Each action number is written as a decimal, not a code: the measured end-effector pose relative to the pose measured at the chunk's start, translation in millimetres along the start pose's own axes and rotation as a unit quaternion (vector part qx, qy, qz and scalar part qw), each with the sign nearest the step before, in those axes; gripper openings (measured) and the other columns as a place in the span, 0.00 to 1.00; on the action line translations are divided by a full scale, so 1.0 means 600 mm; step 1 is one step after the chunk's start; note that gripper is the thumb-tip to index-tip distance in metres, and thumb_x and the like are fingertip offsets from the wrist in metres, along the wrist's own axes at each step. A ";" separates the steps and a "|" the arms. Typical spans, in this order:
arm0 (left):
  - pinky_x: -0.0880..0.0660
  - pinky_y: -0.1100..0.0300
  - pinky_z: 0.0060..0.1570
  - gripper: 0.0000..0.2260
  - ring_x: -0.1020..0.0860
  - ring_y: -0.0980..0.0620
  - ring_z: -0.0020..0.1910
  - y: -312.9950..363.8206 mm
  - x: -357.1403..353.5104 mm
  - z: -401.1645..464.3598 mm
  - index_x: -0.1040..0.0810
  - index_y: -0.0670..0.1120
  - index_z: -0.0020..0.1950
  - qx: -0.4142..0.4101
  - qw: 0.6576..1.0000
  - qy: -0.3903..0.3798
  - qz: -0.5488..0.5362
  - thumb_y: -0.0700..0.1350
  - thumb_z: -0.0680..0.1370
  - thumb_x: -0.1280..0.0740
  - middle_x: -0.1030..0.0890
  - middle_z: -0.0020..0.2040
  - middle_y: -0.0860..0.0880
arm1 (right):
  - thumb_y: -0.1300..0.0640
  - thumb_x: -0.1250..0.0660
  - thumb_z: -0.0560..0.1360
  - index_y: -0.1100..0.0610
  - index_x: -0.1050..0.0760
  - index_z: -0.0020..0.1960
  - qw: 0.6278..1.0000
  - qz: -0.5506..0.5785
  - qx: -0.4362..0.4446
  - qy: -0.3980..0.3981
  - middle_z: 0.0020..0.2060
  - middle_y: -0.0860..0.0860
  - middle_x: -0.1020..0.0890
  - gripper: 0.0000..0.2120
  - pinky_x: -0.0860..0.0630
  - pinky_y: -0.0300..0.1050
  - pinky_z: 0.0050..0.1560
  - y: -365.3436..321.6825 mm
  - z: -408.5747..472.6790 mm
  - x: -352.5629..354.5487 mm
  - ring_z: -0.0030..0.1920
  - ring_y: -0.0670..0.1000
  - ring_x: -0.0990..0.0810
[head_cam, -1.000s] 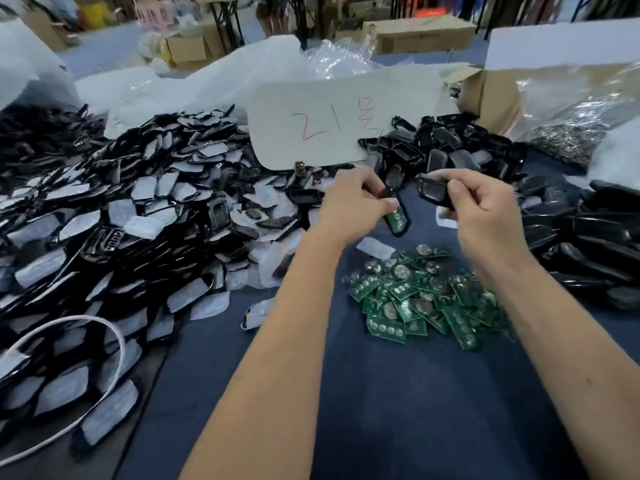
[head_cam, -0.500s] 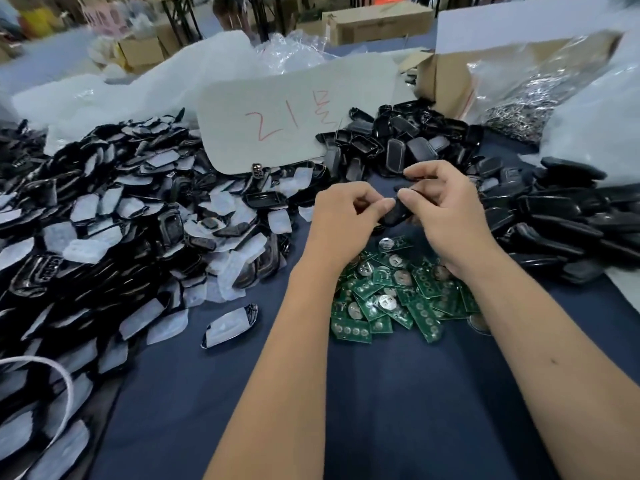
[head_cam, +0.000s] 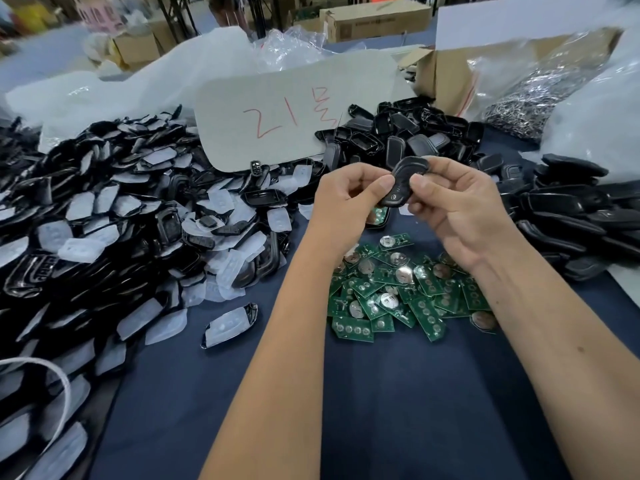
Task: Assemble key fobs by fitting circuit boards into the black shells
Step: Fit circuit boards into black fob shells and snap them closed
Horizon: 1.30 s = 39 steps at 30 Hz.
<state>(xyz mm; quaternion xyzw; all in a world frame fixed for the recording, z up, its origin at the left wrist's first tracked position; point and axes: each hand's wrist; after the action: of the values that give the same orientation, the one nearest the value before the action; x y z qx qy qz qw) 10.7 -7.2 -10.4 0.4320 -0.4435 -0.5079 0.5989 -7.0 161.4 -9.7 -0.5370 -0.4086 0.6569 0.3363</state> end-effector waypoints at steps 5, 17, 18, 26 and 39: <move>0.22 0.57 0.38 0.05 0.23 0.54 0.34 0.002 -0.008 0.004 0.19 0.45 0.46 0.001 0.999 0.032 0.023 0.38 0.82 0.31 0.18 0.39 0.48 | 0.64 0.24 0.71 0.60 0.19 0.53 0.997 -0.002 -0.001 0.071 0.37 0.52 0.13 0.11 0.18 0.41 0.40 0.013 0.001 -0.010 0.35 0.48 0.17; 0.25 0.47 0.46 0.03 0.25 0.46 0.44 -0.009 -0.032 -0.005 0.22 0.40 0.45 -0.179 0.935 0.052 0.303 0.35 0.78 0.31 0.22 0.42 0.47 | 0.66 0.25 0.76 0.67 0.21 0.64 0.990 0.013 -0.043 0.131 0.51 0.60 0.12 0.17 0.16 0.52 0.57 0.036 0.005 -0.023 0.52 0.57 0.12; 0.25 0.48 0.47 0.02 0.25 0.47 0.45 -0.009 -0.031 -0.004 0.21 0.40 0.46 -0.188 0.932 0.038 0.308 0.36 0.78 0.29 0.21 0.43 0.48 | 0.66 0.26 0.77 0.67 0.21 0.64 0.990 0.017 -0.045 0.131 0.51 0.60 0.12 0.17 0.16 0.51 0.56 0.036 0.006 -0.021 0.50 0.56 0.12; 0.25 0.51 0.55 0.10 0.23 0.51 0.53 -0.022 -0.012 -0.001 0.16 0.46 0.57 -0.055 0.939 0.105 0.323 0.49 0.84 0.34 0.18 0.51 0.49 | 0.66 0.40 0.85 0.69 0.26 0.67 0.994 0.028 -0.026 0.104 0.59 0.60 0.16 0.13 0.19 0.51 0.64 0.021 0.013 0.000 0.57 0.56 0.15; 0.23 0.60 0.39 0.08 0.22 0.56 0.39 -0.022 -0.015 -0.002 0.23 0.52 0.47 0.022 0.958 0.097 0.270 0.42 0.77 0.25 0.20 0.39 0.55 | 0.67 0.44 0.86 0.64 0.27 0.69 0.989 0.124 -0.063 0.048 0.58 0.57 0.17 0.14 0.22 0.51 0.68 0.018 0.016 0.010 0.59 0.56 0.16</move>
<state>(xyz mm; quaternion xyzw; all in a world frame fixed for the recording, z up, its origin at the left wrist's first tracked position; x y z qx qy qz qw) 8.4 0.3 -24.4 0.3564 -0.4940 -0.2733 0.7445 -17.7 160.4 -21.2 -0.6342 -0.3634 0.6400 0.2369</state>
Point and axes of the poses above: each hand's wrist, its own z-axis towards the middle knuckle, its own x-axis out of the back of the hand, y = z × x
